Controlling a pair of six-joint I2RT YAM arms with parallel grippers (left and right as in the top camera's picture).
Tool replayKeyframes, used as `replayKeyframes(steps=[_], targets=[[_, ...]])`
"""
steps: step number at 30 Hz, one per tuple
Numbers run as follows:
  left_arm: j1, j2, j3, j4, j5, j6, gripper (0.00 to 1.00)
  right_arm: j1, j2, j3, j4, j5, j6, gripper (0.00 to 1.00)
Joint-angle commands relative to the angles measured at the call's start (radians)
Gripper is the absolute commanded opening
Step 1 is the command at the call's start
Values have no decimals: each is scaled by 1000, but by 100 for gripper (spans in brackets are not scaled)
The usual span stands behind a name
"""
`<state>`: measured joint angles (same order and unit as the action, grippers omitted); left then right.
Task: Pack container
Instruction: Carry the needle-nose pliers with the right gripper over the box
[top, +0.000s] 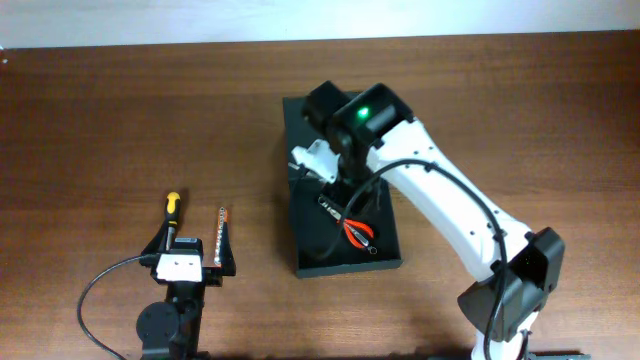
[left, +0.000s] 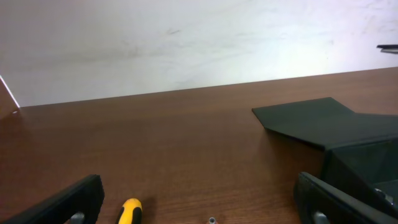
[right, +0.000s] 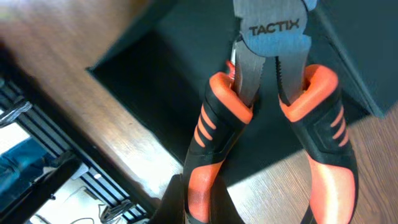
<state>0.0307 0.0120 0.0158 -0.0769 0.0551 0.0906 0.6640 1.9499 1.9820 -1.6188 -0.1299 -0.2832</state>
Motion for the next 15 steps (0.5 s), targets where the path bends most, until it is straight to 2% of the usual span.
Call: replayKeyframes(steps=[1, 4, 9, 15], targets=[[6, -5, -7, 2, 4, 20, 99, 16, -11, -14, 23, -21, 11, 4], [6, -5, -7, 2, 5, 20, 99, 8, -11, -55, 55, -21, 41, 4], [6, -5, -7, 2, 4, 20, 99, -16, -11, -174, 129, -21, 167, 4], [6, -5, -7, 2, 4, 20, 99, -16, -11, -307, 218, -28, 214, 4]])
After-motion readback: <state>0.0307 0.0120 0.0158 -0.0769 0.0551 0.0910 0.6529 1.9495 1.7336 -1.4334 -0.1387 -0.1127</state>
